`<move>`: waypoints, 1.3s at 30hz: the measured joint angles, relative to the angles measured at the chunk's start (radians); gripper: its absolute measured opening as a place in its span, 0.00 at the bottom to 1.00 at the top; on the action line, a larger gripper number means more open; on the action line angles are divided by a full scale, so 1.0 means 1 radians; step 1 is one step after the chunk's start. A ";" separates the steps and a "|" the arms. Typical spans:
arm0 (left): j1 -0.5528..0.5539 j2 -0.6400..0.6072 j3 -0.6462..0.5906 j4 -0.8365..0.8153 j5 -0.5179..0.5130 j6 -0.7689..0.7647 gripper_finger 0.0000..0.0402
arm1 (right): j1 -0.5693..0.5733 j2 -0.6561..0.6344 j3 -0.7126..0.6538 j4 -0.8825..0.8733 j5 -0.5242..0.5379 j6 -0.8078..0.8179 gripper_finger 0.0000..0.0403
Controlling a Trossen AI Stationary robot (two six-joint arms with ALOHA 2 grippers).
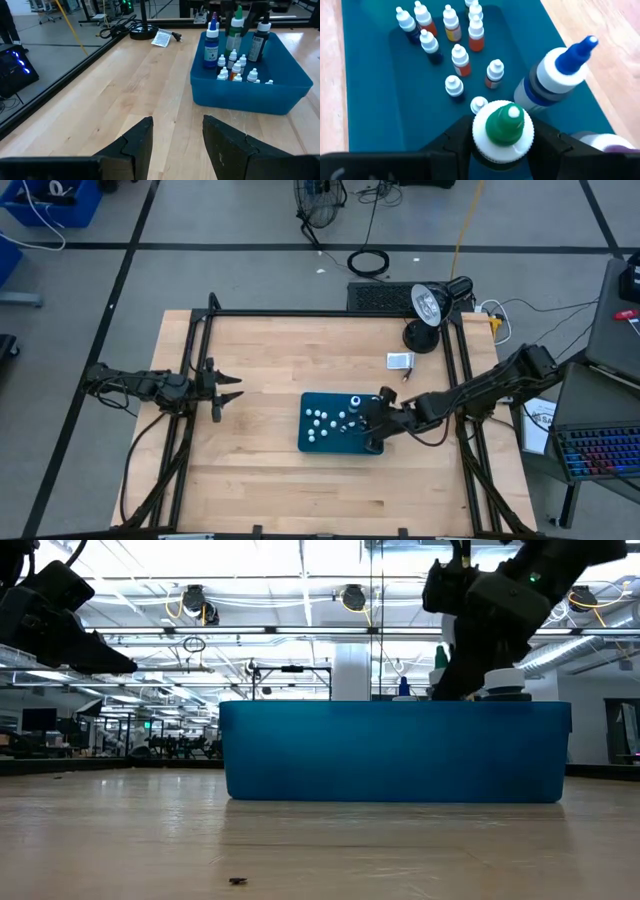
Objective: Pick & Place food coloring
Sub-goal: Put the large green food coloring bottle into the blue bin, then return to Home Position
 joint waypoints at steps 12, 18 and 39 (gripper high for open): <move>0.000 0.000 0.000 0.000 0.000 0.000 0.44 | 0.000 0.000 -0.066 0.089 0.001 0.006 0.39; 0.000 0.000 0.000 0.000 0.000 0.000 0.44 | 0.000 0.000 -0.066 0.103 0.000 0.020 0.68; 0.000 0.000 0.000 0.000 0.000 0.000 0.44 | 0.000 -0.787 -0.066 0.103 -0.353 -0.003 0.73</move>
